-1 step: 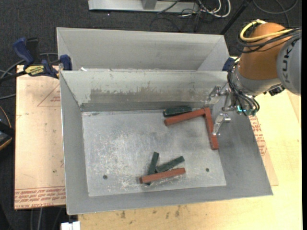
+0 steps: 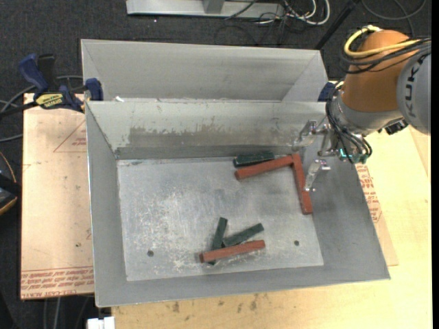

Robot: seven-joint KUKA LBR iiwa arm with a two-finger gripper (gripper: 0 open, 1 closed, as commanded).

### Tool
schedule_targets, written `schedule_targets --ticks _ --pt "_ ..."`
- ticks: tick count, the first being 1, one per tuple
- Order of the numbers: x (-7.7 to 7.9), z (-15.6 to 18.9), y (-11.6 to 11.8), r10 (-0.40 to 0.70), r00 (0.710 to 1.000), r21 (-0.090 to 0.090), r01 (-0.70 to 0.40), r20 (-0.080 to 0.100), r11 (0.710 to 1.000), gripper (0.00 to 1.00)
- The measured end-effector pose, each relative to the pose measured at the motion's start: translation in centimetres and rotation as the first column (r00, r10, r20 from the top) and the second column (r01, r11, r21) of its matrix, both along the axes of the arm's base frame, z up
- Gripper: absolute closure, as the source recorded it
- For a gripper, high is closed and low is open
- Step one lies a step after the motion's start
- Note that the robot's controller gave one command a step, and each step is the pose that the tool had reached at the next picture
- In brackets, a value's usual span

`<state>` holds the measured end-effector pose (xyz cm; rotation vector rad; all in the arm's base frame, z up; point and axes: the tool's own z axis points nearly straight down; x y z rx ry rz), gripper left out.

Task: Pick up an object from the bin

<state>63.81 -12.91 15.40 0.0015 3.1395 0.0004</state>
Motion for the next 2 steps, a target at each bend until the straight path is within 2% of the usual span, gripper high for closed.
schedule_targets --ticks 1,2 --pt "0.4 -5.91 8.84 -0.089 0.996 0.001 0.089 0.001 0.996 1.0" --pt "-0.1 -6.08 8.88 -0.087 0.996 0.0 0.087 -0.027 0.996 0.0"
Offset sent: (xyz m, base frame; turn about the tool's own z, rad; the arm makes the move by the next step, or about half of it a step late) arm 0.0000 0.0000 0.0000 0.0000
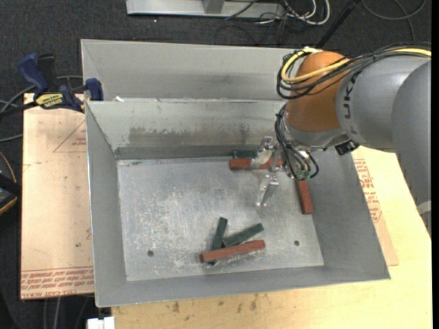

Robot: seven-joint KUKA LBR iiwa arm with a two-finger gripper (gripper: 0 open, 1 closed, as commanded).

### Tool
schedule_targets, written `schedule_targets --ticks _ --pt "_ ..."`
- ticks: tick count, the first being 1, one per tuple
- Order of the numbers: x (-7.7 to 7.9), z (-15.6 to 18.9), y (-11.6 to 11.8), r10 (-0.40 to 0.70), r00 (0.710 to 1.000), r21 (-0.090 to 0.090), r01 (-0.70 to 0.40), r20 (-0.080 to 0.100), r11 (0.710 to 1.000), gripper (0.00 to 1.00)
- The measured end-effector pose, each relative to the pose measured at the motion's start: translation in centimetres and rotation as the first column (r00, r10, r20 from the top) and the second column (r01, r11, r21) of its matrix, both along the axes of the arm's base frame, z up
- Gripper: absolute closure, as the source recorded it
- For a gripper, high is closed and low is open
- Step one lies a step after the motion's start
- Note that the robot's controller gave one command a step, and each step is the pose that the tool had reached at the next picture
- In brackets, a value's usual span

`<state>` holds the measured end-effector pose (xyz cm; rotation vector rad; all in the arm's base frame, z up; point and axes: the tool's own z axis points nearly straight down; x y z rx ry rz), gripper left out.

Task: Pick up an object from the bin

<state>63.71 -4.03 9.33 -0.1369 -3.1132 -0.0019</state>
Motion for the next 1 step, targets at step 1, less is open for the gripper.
schedule_targets --ticks 1 --pt "-0.02 -0.03 0.0 0.001 1.0 0.0 -0.001 0.0 1.0 0.0"
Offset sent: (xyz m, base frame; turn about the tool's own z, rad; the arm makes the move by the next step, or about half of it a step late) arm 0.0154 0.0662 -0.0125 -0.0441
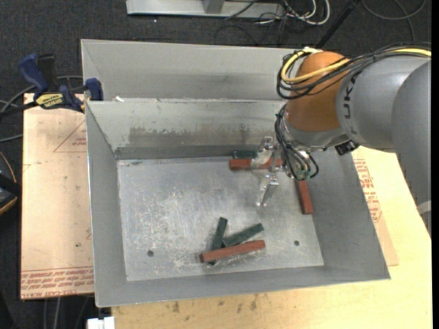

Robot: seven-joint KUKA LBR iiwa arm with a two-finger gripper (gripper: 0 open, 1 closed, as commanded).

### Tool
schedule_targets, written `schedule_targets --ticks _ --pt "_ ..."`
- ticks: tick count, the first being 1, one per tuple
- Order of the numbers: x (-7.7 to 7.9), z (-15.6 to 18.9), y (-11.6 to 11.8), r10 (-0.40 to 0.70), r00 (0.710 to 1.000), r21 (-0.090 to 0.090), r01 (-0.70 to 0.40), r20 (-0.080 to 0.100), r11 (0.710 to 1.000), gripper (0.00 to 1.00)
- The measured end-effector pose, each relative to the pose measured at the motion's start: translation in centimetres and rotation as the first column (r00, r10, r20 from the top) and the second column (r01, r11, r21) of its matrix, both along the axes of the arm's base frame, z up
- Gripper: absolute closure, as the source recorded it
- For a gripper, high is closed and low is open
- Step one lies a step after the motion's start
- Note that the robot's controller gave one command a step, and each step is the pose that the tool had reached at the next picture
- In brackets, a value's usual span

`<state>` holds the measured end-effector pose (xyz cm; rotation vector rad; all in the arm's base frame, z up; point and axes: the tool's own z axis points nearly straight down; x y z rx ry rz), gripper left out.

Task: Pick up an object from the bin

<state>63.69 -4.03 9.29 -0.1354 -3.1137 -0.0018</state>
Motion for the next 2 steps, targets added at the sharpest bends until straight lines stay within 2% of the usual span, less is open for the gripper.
schedule_targets --ticks 1,2 --pt "0.8 -0.77 3.53 0.023 1.0 -0.014 -0.023 -0.001 1.0 0.0" --pt "1.49 -0.87 3.89 0.074 0.997 0.009 -0.074 0.015 0.997 0.0"
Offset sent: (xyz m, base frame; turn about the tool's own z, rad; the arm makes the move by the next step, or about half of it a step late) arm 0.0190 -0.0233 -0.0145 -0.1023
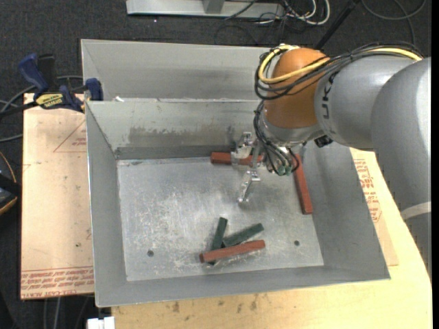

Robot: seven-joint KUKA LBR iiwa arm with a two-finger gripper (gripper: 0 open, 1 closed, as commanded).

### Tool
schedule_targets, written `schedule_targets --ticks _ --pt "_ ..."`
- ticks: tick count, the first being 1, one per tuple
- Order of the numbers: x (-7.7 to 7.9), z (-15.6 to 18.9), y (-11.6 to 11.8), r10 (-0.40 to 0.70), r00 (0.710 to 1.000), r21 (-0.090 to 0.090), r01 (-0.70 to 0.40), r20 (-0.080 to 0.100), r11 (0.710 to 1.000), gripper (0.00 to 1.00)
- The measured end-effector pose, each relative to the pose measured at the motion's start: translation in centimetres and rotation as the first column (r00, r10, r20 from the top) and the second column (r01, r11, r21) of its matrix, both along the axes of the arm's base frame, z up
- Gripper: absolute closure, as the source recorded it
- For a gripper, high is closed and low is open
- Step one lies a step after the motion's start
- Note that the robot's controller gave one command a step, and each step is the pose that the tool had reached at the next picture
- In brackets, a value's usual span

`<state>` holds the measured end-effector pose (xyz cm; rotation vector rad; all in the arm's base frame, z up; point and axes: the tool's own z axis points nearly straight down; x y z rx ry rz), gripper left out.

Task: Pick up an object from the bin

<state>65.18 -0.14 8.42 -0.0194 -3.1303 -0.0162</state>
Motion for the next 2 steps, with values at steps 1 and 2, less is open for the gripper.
schedule_targets --ticks 1,2 --pt "-0.5 0.8 -2.7 -0.073 0.997 -0.006 0.074 0.006 0.997 0.0" --pt "-1.4 3.3 1.4 -0.002 1.0 -0.01 0.002 0.011 1.0 0.0"
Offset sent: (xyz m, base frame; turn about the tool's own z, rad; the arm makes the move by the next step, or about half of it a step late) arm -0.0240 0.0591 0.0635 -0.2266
